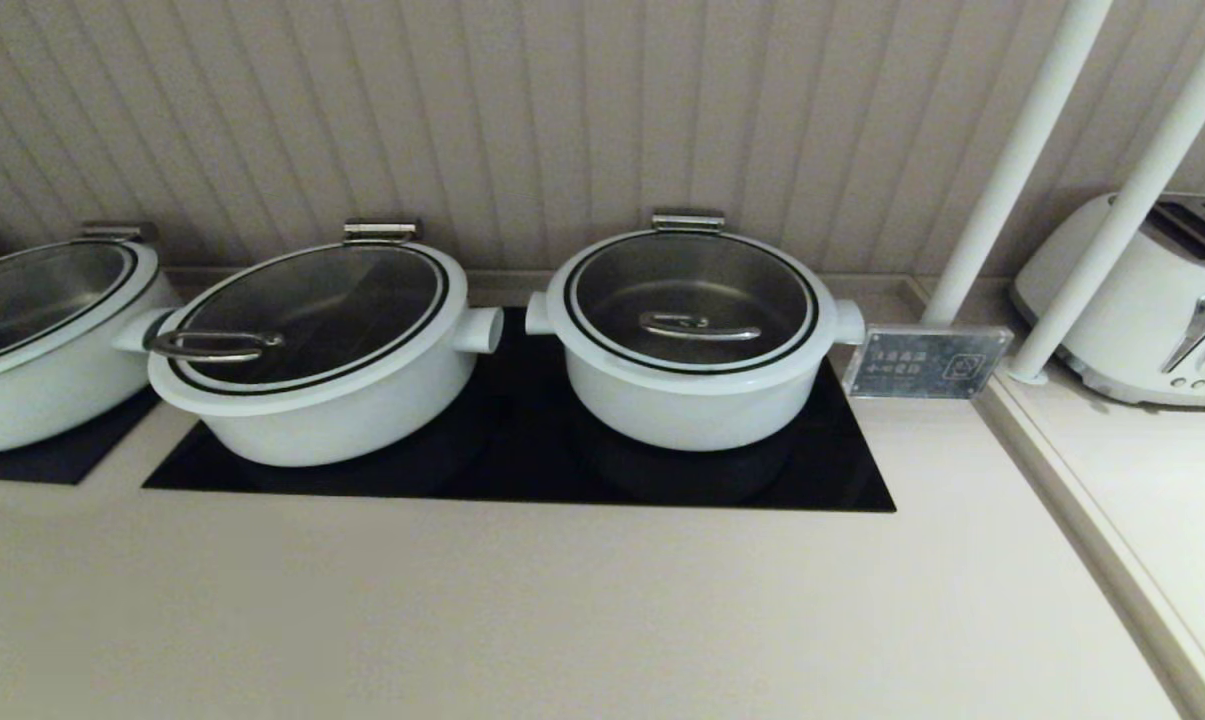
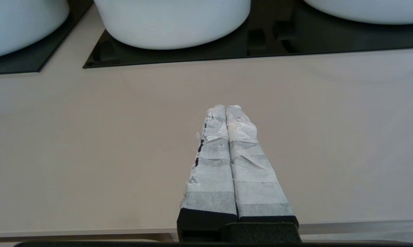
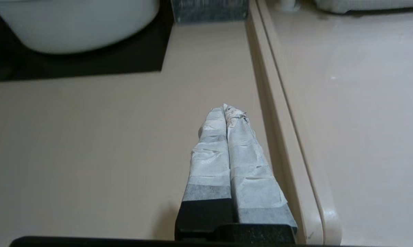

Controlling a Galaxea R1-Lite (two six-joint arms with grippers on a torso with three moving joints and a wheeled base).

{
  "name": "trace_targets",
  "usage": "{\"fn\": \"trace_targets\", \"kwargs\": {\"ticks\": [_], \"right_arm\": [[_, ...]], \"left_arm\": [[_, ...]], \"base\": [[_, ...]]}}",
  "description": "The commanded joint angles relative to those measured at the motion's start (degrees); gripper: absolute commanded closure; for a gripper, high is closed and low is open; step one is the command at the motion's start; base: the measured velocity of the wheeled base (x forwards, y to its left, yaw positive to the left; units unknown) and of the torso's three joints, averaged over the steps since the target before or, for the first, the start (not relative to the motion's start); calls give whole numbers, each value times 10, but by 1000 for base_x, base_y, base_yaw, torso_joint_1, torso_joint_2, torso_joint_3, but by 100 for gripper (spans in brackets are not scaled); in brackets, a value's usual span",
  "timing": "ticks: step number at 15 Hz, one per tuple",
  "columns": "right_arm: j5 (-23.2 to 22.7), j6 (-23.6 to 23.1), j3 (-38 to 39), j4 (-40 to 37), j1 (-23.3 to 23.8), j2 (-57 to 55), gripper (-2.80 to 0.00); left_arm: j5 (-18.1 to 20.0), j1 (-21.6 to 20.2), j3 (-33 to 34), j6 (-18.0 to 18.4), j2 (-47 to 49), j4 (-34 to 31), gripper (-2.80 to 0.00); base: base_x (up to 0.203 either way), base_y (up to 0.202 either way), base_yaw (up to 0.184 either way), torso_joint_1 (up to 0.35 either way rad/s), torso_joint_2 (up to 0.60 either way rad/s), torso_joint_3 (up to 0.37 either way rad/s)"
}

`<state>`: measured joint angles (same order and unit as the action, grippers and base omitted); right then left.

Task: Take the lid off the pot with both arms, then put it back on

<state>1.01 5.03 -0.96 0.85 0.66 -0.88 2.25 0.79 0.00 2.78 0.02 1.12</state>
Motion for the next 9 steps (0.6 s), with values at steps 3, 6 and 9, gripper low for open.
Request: {"fn": "trace_targets", "kwargs": {"ticks": [3, 6, 9], "right_arm": [[8, -24, 7, 14, 0, 9, 0], [5, -71, 10, 20, 0, 9, 0], [-28, -132, 10, -9, 0, 9, 0]], "left_arm": [[-1, 0, 0, 0, 1, 0, 0], [0, 0, 0, 0, 0, 0, 0], [0, 0, 0, 0, 0, 1, 0]], "base": [[0, 0, 0, 0, 0, 0], [0, 0, 0, 0, 0, 0], [0, 0, 0, 0, 0, 0]]}}
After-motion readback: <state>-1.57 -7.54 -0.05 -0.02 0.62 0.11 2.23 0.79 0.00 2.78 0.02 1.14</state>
